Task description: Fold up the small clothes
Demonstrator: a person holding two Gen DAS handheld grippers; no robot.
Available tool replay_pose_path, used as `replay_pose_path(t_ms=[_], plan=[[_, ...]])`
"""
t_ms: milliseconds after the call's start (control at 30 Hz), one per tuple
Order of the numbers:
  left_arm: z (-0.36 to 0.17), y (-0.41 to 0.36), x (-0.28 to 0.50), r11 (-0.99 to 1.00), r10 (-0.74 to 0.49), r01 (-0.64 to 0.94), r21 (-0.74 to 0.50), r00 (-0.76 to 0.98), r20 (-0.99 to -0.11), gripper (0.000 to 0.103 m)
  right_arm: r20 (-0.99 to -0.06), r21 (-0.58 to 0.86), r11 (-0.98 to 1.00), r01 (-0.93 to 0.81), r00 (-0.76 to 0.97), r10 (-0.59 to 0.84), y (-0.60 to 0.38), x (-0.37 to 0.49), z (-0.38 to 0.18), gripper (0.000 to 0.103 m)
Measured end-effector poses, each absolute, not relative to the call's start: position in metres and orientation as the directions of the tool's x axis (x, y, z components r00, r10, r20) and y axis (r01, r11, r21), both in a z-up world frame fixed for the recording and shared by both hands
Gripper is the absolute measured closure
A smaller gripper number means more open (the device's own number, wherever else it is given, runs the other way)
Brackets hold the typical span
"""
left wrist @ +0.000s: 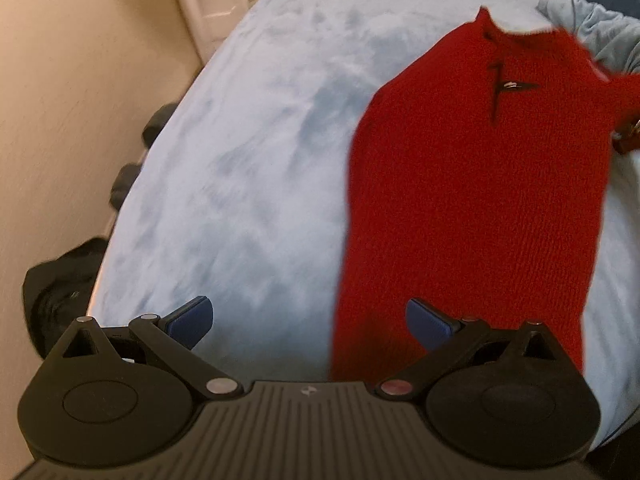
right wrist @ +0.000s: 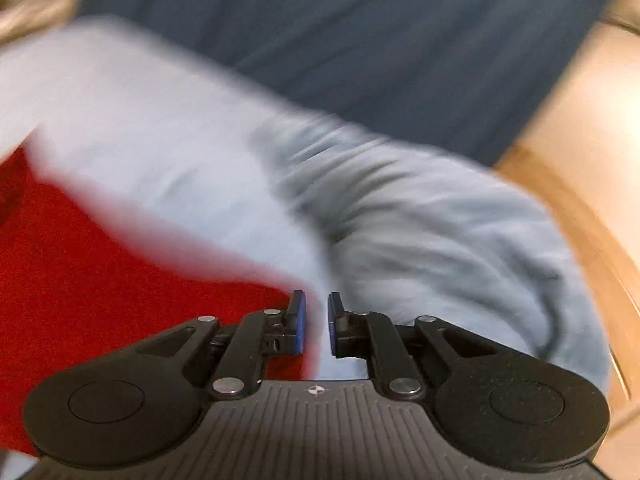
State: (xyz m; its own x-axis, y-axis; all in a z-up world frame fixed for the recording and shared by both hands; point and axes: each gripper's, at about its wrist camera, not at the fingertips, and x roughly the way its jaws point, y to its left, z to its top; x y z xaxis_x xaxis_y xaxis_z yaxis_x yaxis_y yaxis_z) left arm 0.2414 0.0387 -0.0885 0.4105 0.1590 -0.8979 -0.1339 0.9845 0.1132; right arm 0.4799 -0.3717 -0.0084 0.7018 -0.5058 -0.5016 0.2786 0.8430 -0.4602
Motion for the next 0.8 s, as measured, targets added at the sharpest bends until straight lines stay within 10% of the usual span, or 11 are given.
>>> replay_pose_path(t_ms=[67, 333, 800], plan=[[-0.088, 0.031, 0.248, 0.985, 0.155, -0.13, 0.11, 0.42, -0.894, 0.0, -0.597, -0.319, 0.919, 0.23, 0.705, -0.384, -0.376, 0.461, -0.012, 0.037], [-0.103, 0.031, 0.237, 0.984, 0.163, -0.123, 0.126, 0.356, -0.92, 0.0, -0.806, 0.515, 0.849, 0.114, 0.402, 0.435, -0.31, 0.298, -0.146, 0.036], [-0.094, 0.043, 0.19, 0.976, 0.196, -0.161, 0.148, 0.346, -0.918, 0.0, -0.815, 0.488, 0.873, 0.026, 0.373, 0.444, -0.242, 0.224, -0.148, 0.05]])
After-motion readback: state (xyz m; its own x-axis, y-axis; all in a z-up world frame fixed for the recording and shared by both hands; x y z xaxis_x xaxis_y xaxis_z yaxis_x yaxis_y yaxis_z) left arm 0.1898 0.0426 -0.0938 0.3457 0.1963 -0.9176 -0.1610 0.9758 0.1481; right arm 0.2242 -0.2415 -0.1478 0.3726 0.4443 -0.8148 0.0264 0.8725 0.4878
